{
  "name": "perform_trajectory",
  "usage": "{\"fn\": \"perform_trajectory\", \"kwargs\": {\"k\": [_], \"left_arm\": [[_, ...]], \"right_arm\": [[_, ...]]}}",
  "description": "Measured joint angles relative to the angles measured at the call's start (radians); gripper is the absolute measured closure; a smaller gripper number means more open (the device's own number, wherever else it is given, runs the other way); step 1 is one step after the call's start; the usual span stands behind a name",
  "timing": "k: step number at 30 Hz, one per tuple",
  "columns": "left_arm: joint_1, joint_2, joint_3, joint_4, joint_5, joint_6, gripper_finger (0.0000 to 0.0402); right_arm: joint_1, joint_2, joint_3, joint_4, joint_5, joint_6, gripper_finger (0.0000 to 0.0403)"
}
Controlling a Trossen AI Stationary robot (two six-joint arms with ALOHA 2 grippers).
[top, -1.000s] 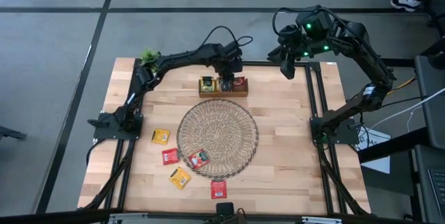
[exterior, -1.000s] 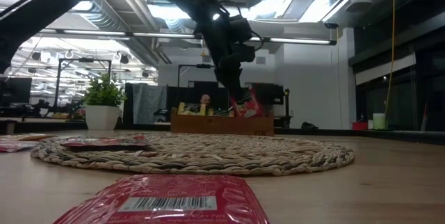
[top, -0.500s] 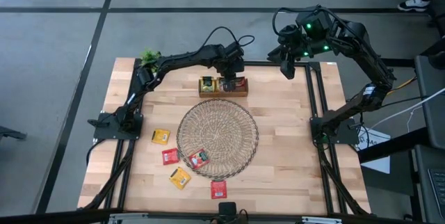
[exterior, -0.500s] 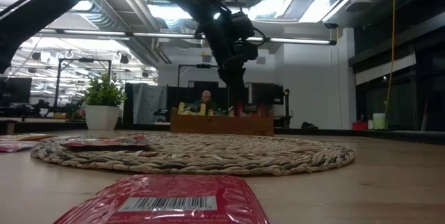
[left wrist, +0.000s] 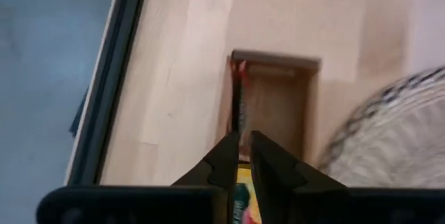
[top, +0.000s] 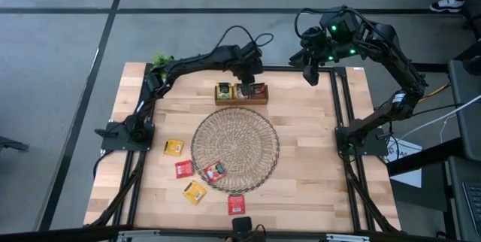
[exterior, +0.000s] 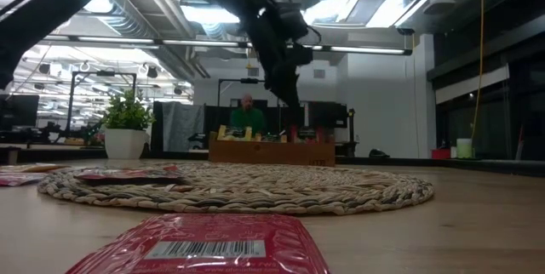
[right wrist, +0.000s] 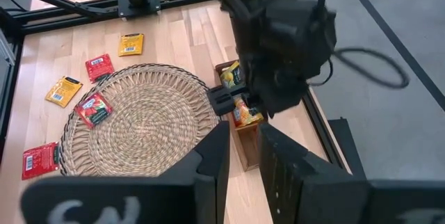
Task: Pick & Place Tea
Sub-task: Put the right red tea bag into the right of the wooden organizer
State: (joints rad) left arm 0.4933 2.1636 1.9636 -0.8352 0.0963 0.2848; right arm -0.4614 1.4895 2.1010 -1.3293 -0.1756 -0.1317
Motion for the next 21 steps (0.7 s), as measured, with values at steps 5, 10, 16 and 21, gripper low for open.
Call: {"fn": "perform_trajectory", "kwargs": {"k": [5, 10, 16, 21], "left_arm": [[0.003, -0.065, 0.001, -0.001, 0.060, -0.087, 0.0366], [-0.017, -0.140, -0.025, 0.028, 0.140, -0.135, 0.0366], [-0.079, -0.218, -0.083, 0.041, 0.176, -0.202, 0.0366], [-0.142, -0.323, -0.200, 0.114, 0.170, -0.264, 0.0366]], "right_arm": [[0.000, 0.000, 0.000, 0.000, 0.000, 0.000, 0.0327], [0.009, 0.000, 0.000, -0.001, -0.011, 0.007, 0.0327], [0.042, -0.001, -0.024, -0.011, -0.028, 0.006, 0.0327], [0.060, 0.000, -0.115, -0.015, -0.028, 0.005, 0.0327]]}}
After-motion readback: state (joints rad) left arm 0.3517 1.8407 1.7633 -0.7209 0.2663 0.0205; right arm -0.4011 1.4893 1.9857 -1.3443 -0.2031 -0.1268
